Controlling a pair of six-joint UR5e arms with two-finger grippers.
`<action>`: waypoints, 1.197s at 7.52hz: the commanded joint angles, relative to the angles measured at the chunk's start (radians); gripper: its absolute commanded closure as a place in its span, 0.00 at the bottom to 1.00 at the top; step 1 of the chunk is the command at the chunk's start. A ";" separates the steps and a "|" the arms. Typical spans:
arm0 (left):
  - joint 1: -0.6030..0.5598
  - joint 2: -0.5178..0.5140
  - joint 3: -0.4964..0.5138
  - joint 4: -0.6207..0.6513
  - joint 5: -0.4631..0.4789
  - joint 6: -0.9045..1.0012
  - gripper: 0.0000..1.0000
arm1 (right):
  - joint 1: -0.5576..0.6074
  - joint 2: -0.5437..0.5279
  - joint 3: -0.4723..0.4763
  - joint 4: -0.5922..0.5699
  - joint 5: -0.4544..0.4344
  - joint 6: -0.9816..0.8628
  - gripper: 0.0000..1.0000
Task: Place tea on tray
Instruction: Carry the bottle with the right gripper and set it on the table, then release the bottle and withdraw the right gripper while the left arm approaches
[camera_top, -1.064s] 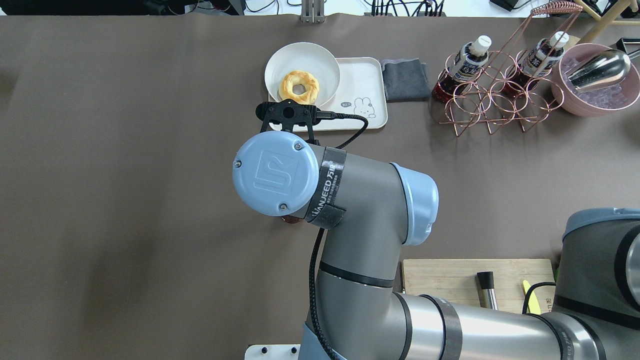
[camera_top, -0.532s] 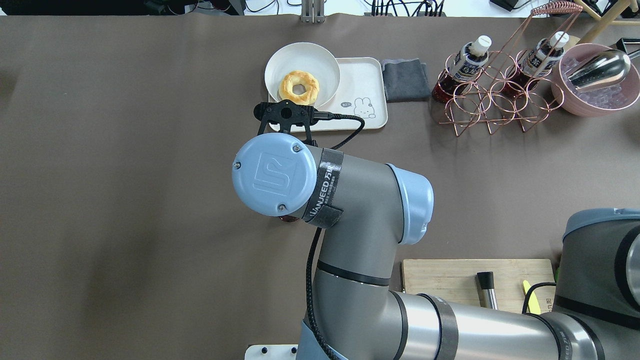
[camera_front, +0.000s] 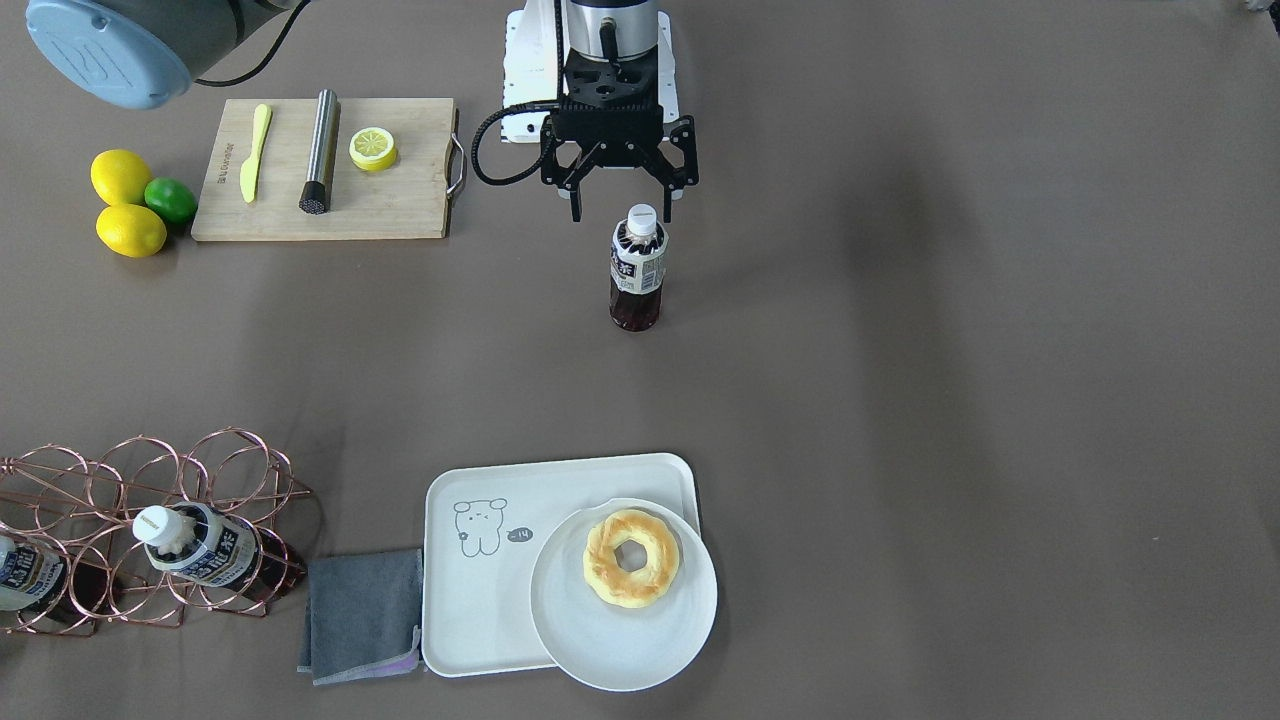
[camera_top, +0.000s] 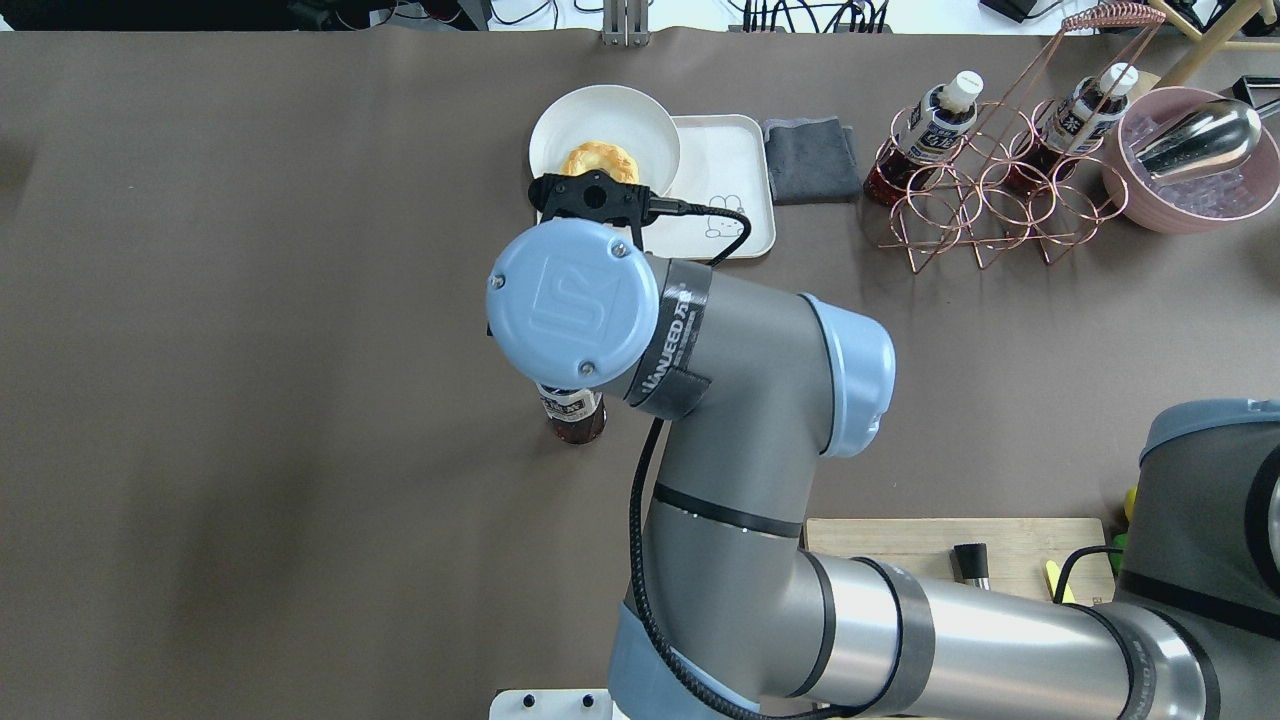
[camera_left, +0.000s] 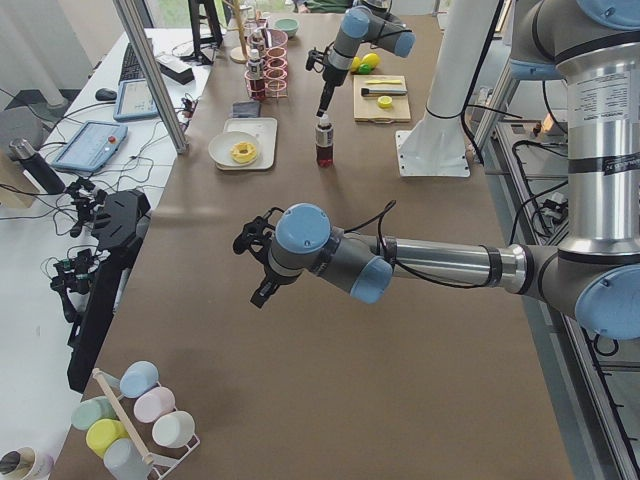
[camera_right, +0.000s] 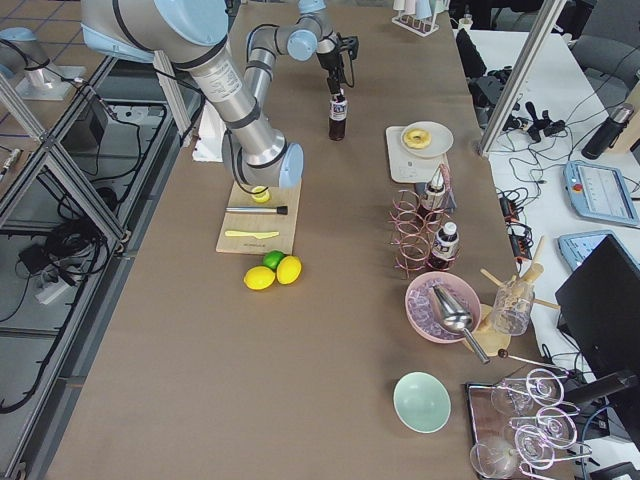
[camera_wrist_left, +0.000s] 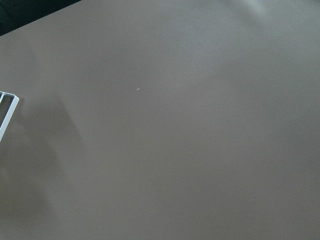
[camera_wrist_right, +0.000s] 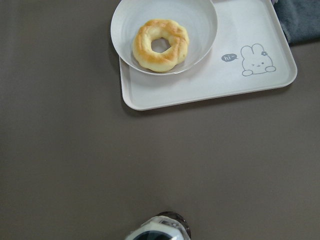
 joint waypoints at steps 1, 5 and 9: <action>0.052 -0.064 -0.037 0.004 0.004 -0.120 0.01 | 0.143 -0.061 0.082 -0.048 0.174 -0.031 0.00; 0.325 -0.262 -0.163 0.004 0.083 -0.598 0.01 | 0.320 -0.372 0.219 -0.026 0.278 -0.383 0.00; 0.737 -0.410 -0.225 0.031 0.446 -1.009 0.00 | 0.548 -0.798 0.168 0.474 0.467 -0.705 0.00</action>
